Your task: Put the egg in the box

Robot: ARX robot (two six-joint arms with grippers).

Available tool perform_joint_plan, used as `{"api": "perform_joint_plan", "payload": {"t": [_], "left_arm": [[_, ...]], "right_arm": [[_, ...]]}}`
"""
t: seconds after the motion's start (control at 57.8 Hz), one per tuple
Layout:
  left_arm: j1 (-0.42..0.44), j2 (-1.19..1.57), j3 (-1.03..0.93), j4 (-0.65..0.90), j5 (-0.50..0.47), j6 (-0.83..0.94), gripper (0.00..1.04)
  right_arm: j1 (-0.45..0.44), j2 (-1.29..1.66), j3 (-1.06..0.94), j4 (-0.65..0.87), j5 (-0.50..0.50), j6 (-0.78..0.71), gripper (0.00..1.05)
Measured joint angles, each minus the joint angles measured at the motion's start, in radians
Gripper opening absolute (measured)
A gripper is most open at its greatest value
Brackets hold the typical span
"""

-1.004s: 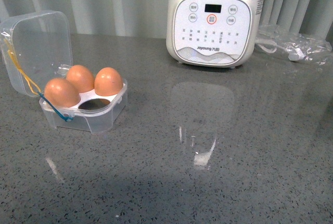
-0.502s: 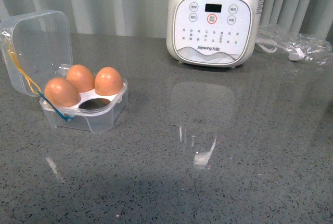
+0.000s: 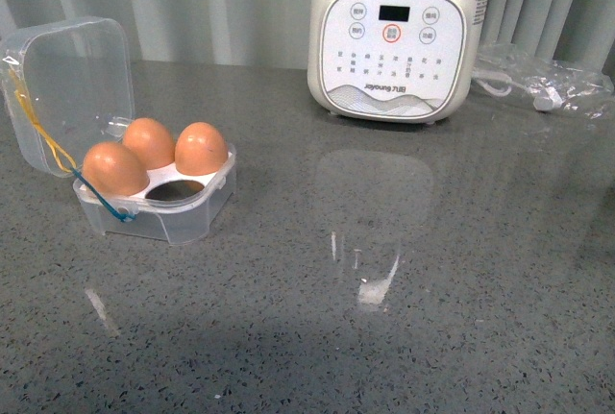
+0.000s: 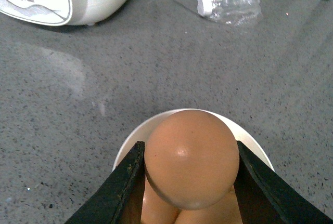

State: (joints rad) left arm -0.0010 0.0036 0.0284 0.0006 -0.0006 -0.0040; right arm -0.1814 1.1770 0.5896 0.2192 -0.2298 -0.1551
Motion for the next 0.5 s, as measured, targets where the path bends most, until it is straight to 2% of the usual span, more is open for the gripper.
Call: {"api": "perform_joint_plan", "payload": {"t": [0.173, 0.502], "left_arm": [[0.0, 0.0, 0.0, 0.0, 0.0, 0.0, 0.98], [0.0, 0.0, 0.0, 0.0, 0.0, 0.0, 0.98]], "right_arm": [[0.083, 0.021, 0.083, 0.002, 0.011, 0.005, 0.41], [0.418, 0.234, 0.321, 0.002, -0.071, 0.059, 0.41]]}}
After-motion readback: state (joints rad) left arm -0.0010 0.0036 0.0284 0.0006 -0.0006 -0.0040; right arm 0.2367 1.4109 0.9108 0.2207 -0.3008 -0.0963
